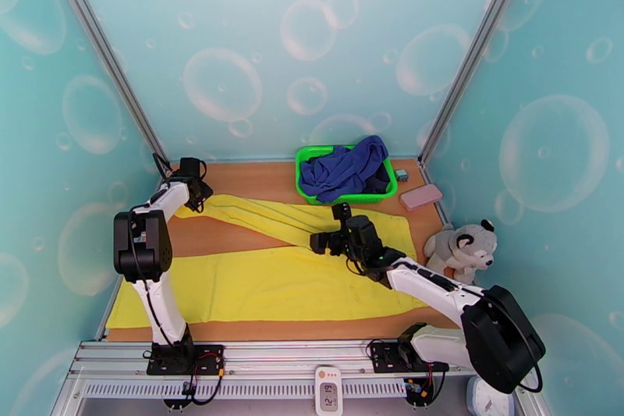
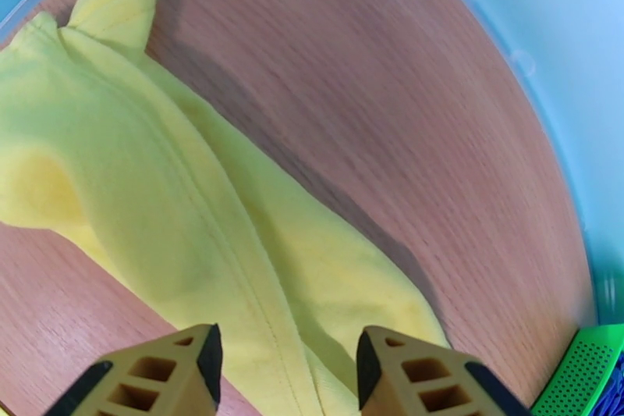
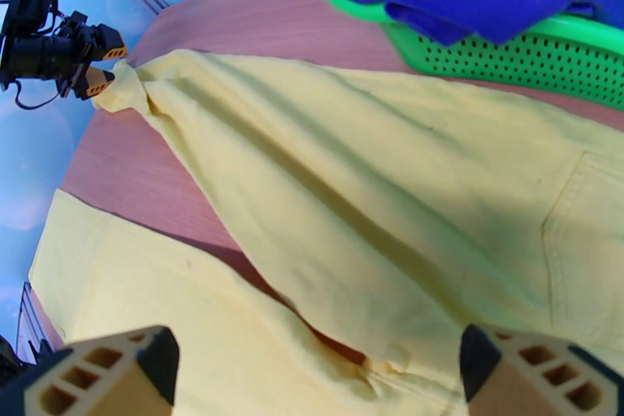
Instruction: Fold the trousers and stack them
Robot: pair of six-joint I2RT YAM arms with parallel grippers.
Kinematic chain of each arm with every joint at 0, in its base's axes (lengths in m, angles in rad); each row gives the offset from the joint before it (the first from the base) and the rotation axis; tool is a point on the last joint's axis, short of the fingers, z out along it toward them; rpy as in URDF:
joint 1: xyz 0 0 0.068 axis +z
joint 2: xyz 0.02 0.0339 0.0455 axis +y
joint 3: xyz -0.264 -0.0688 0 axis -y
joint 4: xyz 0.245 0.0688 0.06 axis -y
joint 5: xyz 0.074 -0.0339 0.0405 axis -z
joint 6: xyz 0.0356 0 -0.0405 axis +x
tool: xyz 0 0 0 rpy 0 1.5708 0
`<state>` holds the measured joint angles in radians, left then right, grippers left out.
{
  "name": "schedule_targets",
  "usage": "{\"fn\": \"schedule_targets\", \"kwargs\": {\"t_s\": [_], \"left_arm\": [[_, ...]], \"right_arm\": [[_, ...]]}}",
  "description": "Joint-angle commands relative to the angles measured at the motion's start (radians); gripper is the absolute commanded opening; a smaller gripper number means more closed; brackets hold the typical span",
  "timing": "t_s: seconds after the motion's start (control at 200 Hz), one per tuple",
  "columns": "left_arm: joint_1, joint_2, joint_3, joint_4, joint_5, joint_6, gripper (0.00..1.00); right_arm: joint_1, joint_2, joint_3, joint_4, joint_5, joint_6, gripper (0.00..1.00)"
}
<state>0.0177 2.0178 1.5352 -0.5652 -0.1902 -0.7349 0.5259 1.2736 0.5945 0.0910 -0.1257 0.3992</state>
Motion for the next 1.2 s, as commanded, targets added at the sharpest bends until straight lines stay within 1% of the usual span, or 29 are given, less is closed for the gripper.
{"fn": "schedule_targets", "kwargs": {"t_s": [0.0, 0.16, 0.4, 0.505, 0.535, 0.56, 0.595, 0.675, 0.725, 0.83, 0.995, 1.13, 1.195], "left_arm": [[-0.005, -0.001, -0.005, -0.059, -0.092, -0.030, 0.50], [0.007, 0.053, 0.031, -0.043, -0.074, -0.029, 0.50], [0.004, 0.194, 0.183, -0.065, -0.033, -0.021, 0.49], [-0.003, 0.207, 0.180, -0.091, -0.048, -0.038, 0.43], [-0.004, 0.204, 0.171, -0.098, -0.054, -0.042, 0.39], [-0.006, 0.199, 0.158, -0.099, -0.059, -0.044, 0.34], [-0.008, 0.190, 0.138, -0.094, -0.062, -0.044, 0.27], [-0.012, 0.157, 0.081, -0.071, -0.065, -0.043, 0.18], [-0.010, 0.143, 0.058, -0.064, -0.068, -0.038, 0.14], [-0.009, 0.116, 0.032, -0.068, -0.077, -0.029, 0.00], [-0.009, 0.009, -0.016, -0.054, -0.103, -0.006, 0.00], [-0.008, -0.152, -0.110, -0.006, -0.112, 0.029, 0.00], [-0.011, -0.242, -0.182, -0.004, -0.119, 0.047, 0.00]], "right_arm": [[0.004, 0.001, -0.027, 0.059, -0.004, 0.038, 0.99], [0.003, 0.030, -0.002, 0.035, -0.012, 0.019, 0.99], [0.003, 0.044, -0.006, 0.033, -0.018, 0.030, 0.99], [0.002, 0.041, -0.027, 0.050, -0.024, 0.045, 0.99], [0.004, 0.039, -0.035, 0.056, -0.025, 0.049, 0.99], [0.003, 0.037, -0.039, 0.061, -0.026, 0.052, 0.99], [0.003, 0.036, -0.046, 0.068, -0.026, 0.054, 0.99], [0.003, 0.041, -0.050, 0.078, -0.032, 0.052, 0.99], [0.001, 0.049, -0.045, 0.074, -0.036, 0.048, 0.99], [0.002, 0.067, -0.026, 0.061, -0.045, 0.038, 0.99], [0.001, 0.078, -0.022, 0.073, -0.051, 0.044, 0.99], [-0.002, 0.080, -0.028, 0.080, -0.025, 0.070, 0.99], [-0.006, 0.085, -0.028, 0.081, -0.022, 0.082, 0.99]]}}
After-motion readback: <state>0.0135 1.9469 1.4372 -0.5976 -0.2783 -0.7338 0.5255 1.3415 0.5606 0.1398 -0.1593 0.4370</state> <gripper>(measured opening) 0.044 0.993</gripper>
